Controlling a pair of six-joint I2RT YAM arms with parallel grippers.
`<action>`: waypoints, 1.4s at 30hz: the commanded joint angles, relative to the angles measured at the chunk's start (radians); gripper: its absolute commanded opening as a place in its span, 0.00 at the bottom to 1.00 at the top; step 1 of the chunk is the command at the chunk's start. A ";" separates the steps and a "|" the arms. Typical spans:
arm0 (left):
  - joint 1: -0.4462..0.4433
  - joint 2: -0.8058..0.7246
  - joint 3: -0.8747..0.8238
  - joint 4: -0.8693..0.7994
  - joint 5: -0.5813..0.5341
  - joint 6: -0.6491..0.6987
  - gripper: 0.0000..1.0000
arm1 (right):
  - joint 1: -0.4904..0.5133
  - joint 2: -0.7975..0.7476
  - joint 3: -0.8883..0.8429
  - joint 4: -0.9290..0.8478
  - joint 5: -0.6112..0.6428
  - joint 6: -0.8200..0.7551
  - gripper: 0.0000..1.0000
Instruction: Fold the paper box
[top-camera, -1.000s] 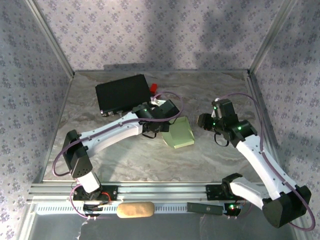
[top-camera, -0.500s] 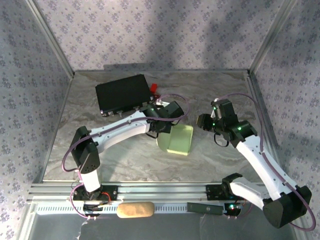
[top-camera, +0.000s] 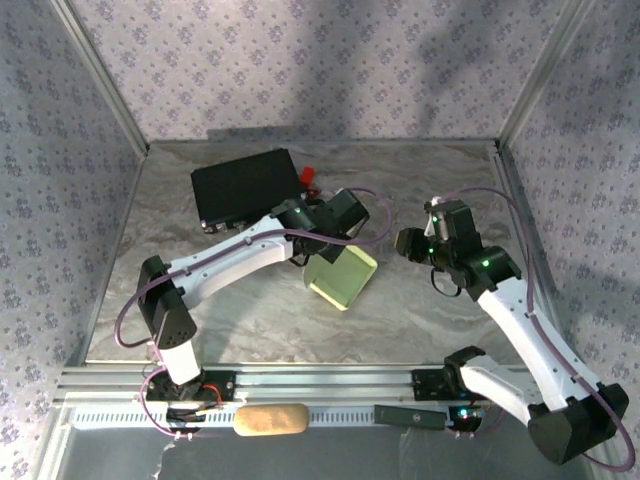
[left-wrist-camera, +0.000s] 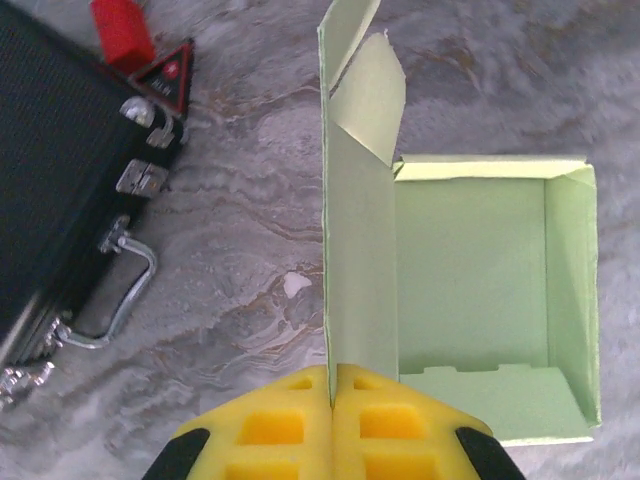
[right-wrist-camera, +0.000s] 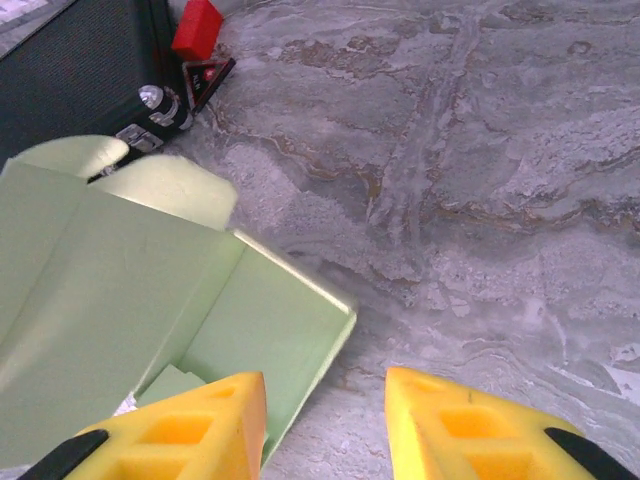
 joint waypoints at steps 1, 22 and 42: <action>0.004 -0.070 0.007 -0.040 0.054 0.344 0.00 | 0.010 -0.022 -0.009 0.037 -0.048 -0.075 0.38; 0.165 -0.123 -0.146 0.075 0.336 0.769 0.26 | 0.062 0.052 -0.092 0.256 -0.035 -0.312 0.43; 0.173 -0.596 -0.659 0.274 0.179 -0.427 0.45 | 0.152 0.145 -0.091 0.302 0.050 -0.257 0.43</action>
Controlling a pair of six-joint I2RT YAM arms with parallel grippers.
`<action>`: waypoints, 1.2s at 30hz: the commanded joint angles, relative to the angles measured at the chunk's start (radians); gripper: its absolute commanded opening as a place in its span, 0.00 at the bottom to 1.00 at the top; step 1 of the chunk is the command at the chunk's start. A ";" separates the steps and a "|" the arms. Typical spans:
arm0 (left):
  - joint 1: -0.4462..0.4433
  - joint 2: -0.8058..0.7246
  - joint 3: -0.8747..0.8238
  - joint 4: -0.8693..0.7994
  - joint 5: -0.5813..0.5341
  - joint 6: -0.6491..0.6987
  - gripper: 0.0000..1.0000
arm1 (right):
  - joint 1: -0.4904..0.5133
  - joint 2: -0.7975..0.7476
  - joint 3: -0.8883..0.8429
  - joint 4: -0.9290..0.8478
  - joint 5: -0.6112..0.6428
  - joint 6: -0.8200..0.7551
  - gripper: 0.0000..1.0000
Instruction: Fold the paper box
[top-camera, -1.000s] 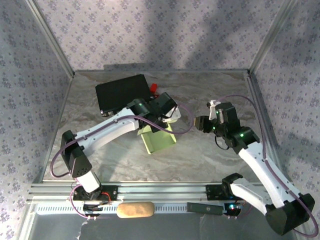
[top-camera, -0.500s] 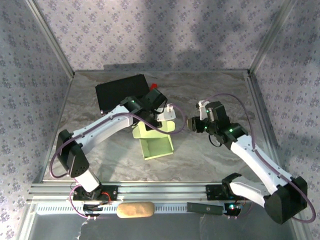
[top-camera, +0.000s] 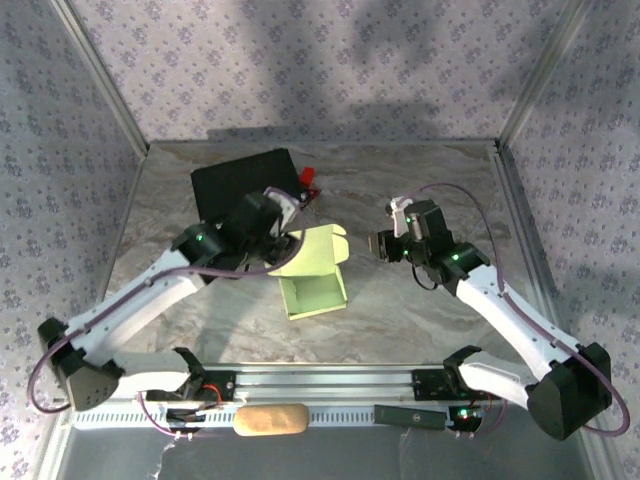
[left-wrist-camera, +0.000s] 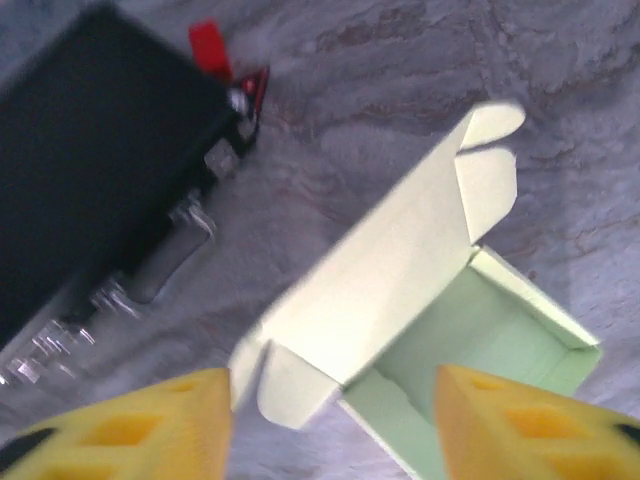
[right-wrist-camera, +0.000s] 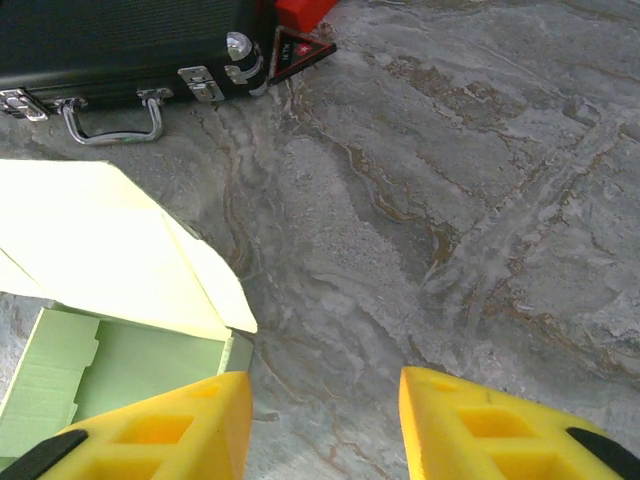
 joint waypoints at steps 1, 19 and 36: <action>-0.028 -0.052 -0.204 0.070 0.025 -0.447 0.42 | 0.055 0.009 -0.014 0.024 0.082 0.089 0.42; -0.211 0.378 -0.232 0.157 -0.236 -0.704 0.59 | 0.241 -0.064 -0.100 0.066 0.262 0.274 0.40; -0.212 0.384 -0.379 0.295 -0.238 -0.766 0.40 | 0.294 0.069 -0.101 0.124 0.244 0.295 0.39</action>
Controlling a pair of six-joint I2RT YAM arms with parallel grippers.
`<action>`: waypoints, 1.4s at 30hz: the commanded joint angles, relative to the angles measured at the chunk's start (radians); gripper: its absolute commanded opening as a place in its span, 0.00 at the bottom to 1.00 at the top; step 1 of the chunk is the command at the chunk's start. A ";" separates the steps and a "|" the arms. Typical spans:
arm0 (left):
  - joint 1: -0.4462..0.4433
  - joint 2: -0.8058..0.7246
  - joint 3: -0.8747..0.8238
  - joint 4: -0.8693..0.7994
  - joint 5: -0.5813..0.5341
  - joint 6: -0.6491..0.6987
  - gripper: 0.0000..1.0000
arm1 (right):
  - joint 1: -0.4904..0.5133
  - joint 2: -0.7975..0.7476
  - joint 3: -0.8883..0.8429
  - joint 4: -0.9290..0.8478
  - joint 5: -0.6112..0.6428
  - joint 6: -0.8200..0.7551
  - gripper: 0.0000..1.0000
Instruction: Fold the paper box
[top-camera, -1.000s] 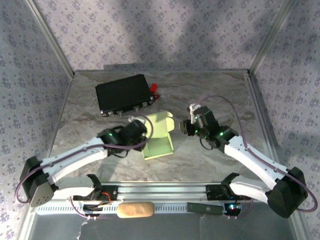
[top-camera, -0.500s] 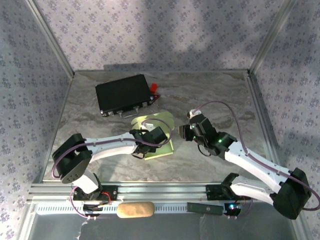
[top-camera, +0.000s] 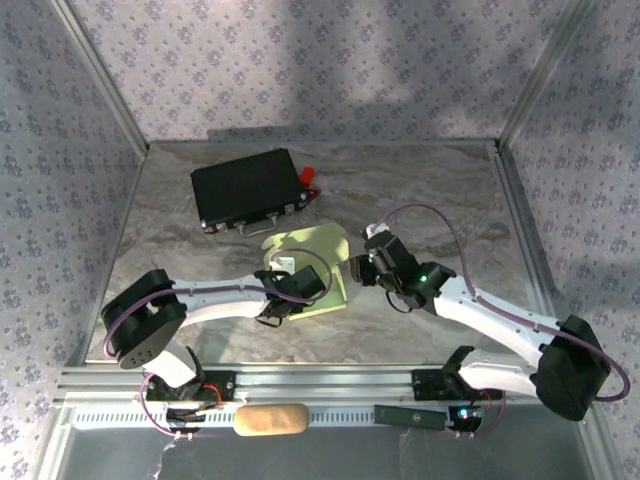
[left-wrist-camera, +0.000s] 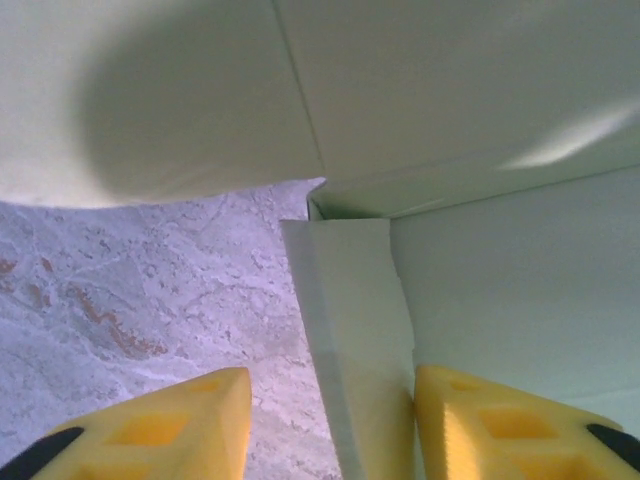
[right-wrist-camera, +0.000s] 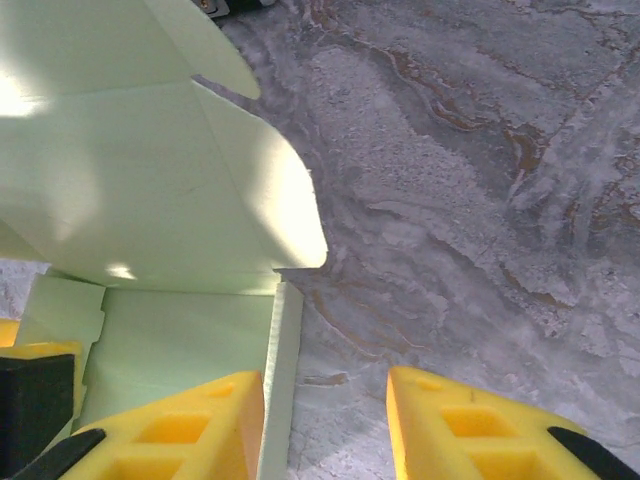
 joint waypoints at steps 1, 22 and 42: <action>-0.008 0.028 0.005 0.035 -0.026 -0.006 0.35 | 0.015 0.011 0.035 0.007 0.016 0.017 0.39; -0.094 0.154 0.096 -0.104 -0.159 -0.050 0.00 | 0.188 0.083 0.046 -0.106 0.251 0.239 0.38; -0.052 -0.049 0.059 -0.018 -0.085 0.061 0.44 | 0.254 0.205 -0.015 -0.071 0.244 0.456 0.37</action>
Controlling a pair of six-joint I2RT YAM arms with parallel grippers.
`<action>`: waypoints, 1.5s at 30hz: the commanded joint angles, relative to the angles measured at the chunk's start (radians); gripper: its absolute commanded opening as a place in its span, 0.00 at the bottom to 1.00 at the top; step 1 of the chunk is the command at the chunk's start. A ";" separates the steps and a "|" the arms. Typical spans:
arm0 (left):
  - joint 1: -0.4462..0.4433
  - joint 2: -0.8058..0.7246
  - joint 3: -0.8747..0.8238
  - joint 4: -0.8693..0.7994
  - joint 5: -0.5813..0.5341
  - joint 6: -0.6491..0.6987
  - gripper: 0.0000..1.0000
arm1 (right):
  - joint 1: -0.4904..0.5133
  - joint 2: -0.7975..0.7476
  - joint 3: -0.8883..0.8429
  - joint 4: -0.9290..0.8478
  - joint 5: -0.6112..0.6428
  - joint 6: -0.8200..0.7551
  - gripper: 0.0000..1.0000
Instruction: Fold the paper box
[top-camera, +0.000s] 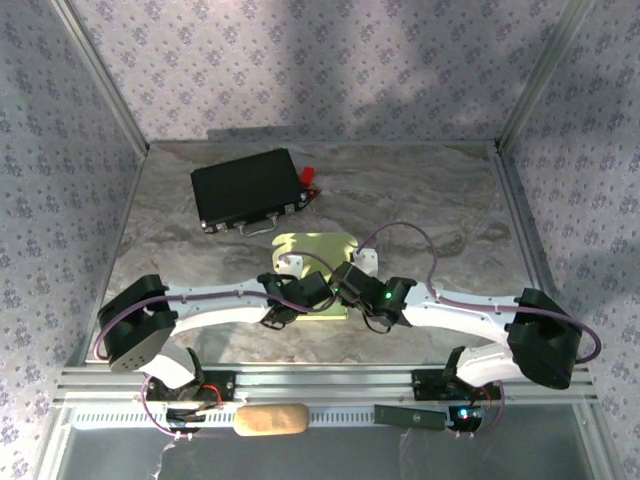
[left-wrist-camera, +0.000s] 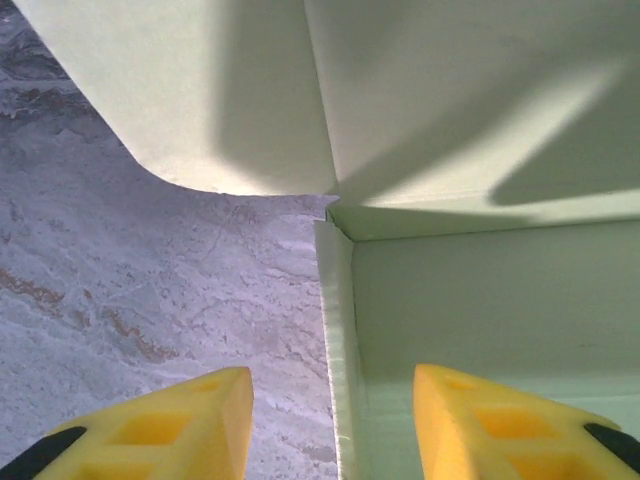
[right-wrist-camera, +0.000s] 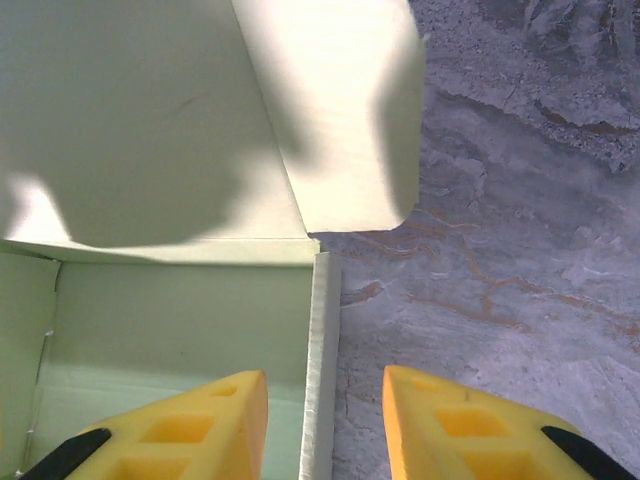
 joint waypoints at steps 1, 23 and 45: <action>0.030 -0.002 0.003 0.045 0.024 0.043 0.44 | 0.003 0.015 -0.017 -0.022 0.001 0.016 0.37; 0.027 0.207 0.022 0.075 -0.033 0.032 0.00 | 0.004 -0.057 -0.020 -0.044 0.023 0.012 0.36; 0.179 -0.220 0.005 0.076 0.325 0.405 0.63 | -0.260 -0.296 -0.013 -0.082 -0.359 -0.546 0.48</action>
